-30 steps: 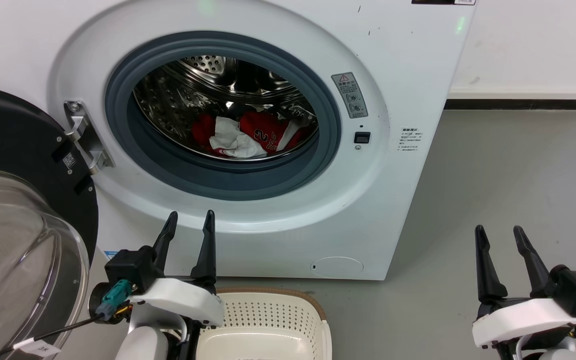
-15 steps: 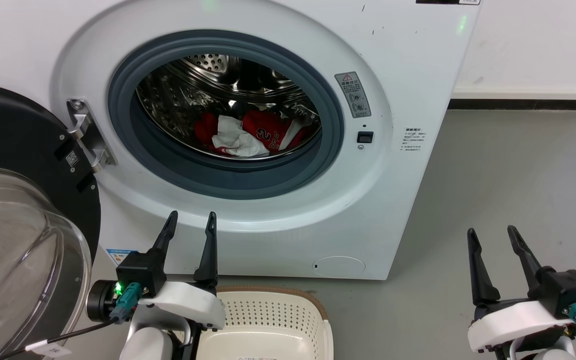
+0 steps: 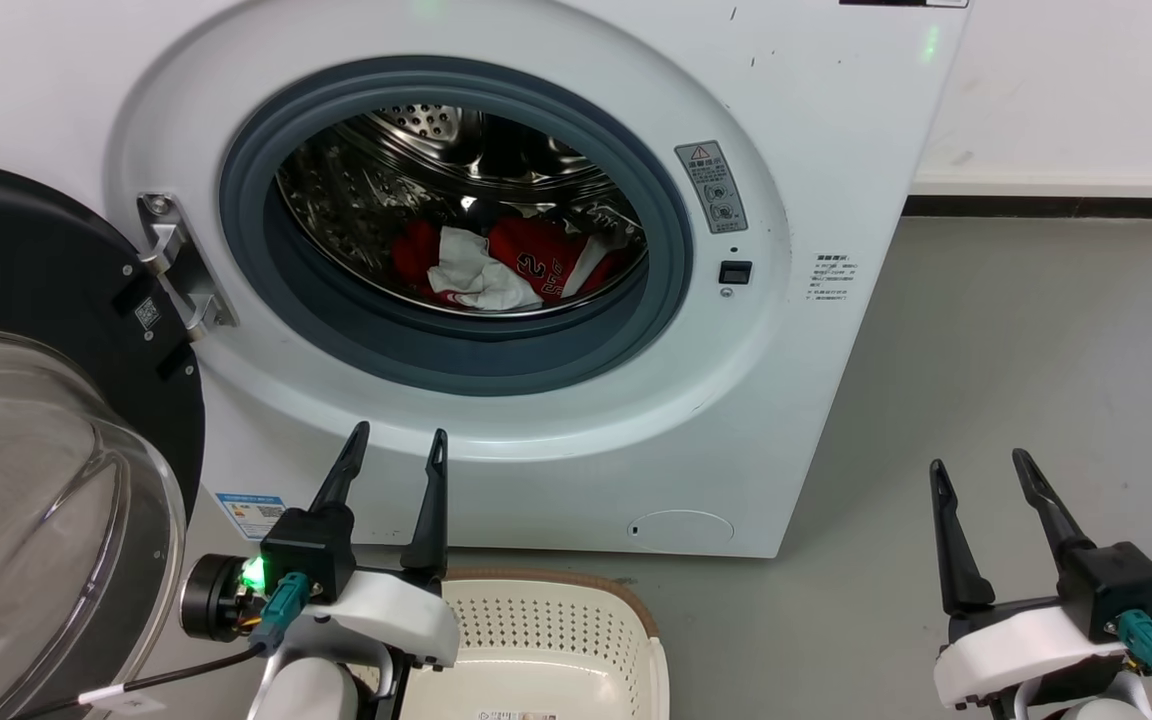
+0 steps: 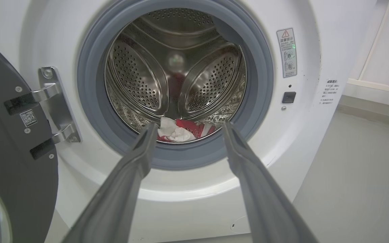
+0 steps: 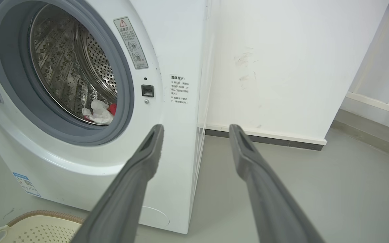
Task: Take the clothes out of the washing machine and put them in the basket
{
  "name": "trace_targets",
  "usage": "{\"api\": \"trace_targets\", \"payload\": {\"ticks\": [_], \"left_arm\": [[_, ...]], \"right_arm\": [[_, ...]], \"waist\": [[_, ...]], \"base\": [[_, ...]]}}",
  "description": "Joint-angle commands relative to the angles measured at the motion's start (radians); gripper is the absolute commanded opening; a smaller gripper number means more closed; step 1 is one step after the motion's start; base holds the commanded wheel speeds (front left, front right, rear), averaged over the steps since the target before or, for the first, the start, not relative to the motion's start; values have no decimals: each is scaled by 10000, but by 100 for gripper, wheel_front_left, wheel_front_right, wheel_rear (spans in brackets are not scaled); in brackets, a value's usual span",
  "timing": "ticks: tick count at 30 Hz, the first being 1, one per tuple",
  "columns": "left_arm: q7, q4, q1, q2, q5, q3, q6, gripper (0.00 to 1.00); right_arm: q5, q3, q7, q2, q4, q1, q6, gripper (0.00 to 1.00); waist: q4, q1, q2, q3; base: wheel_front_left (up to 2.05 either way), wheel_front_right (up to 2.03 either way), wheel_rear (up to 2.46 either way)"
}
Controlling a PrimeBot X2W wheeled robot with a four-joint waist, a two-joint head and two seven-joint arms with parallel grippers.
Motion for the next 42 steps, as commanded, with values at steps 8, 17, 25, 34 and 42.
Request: {"api": "trace_targets", "payload": {"ticks": [8, 17, 25, 34, 42], "left_arm": [[-72, 67, -17, 17, -26, 11, 34, 100], [-72, 42, -41, 17, -4, 26, 69, 100], [-72, 35, -126, 17, 42, 58, 43, 100], [-70, 268, -881, 15, -25, 40, 150, 100], [-70, 960, -2359, 46, 91, 340, 185, 100]], "right_arm": [[-94, -9, -90, -24, 97, -22, -3, 100], [-36, -23, -128, -24, 150, -74, -3, 100], [32, -14, -140, -24, 117, -100, -3, 100], [215, 36, -149, -23, -77, -503, -3, 100], [295, 293, -201, -23, -320, -1249, -3, 100]], "waist": [[22, 0, 0, 42], [47, 0, 0, 58], [59, 0, 0, 138], [52, 0, 0, 937], [-244, 0, 0, 2352]], "base": [[0, 0, 0], [0, 0, 0], [0, 0, 0], [0, 0, 0], [0, 0, 0]]}}
